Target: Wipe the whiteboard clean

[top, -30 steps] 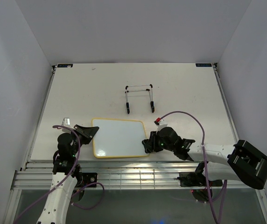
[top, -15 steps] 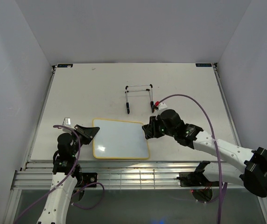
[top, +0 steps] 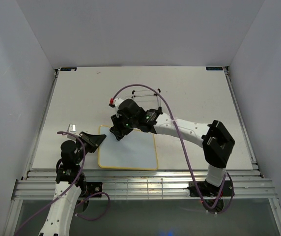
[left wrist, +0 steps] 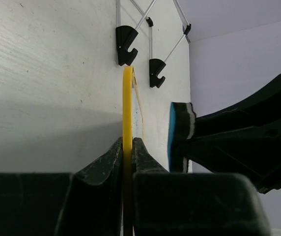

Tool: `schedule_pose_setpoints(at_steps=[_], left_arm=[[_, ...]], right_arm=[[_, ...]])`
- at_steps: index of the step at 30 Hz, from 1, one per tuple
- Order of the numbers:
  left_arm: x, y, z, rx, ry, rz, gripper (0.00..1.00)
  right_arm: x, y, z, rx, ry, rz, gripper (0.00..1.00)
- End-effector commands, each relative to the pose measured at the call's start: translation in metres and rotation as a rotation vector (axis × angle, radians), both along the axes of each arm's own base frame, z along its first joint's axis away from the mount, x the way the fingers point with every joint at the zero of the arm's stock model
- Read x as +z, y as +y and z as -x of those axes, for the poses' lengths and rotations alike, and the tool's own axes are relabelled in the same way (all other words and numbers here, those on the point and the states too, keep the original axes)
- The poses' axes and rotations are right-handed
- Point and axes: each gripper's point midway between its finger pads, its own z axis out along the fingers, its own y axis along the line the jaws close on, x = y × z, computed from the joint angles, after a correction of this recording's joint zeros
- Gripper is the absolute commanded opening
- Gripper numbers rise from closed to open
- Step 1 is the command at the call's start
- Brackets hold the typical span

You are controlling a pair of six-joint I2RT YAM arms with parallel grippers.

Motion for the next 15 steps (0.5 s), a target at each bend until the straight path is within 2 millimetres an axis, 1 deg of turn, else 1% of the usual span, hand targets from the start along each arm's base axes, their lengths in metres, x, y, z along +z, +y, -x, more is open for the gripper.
schedule_pose_setpoints(at_steps=[1,2,3,4,6,9,12,13,15], left_arm=[[0.007,-0.004,0.0,-0.033,-0.05,-0.016,0.0],[0.008,-0.004,0.0,-0.036,-0.051,-0.014,0.0],[0.01,-0.005,0.0,-0.037,-0.058,-0.013,0.0],[0.011,-0.004,0.0,-0.036,-0.063,-0.013,0.0],[0.012,-0.005,0.0,-0.04,-0.069,-0.012,0.0],[0.013,-0.005,0.0,-0.04,-0.074,-0.013,0.0],[0.015,-0.005,0.0,-0.04,-0.079,-0.017,0.0],[0.018,-0.004,-0.001,-0.039,-0.087,-0.02,0.0],[0.019,-0.005,-0.001,-0.042,-0.092,-0.028,0.0]], right_arm=[[-0.005,0.007,0.003,0.028,-0.016,0.084,0.08],[-0.017,0.011,0.004,0.028,0.0,0.105,0.08],[-0.018,0.013,0.003,0.029,0.002,0.107,0.08],[-0.029,0.014,0.003,0.026,0.017,0.127,0.08],[-0.038,0.017,0.005,0.026,0.027,0.145,0.08],[-0.06,0.013,0.005,0.003,0.054,0.203,0.08],[-0.081,-0.003,0.001,-0.057,0.06,0.275,0.08],[-0.092,-0.014,0.003,-0.07,0.079,0.301,0.08],[-0.103,-0.031,-0.002,-0.112,0.113,0.323,0.08]])
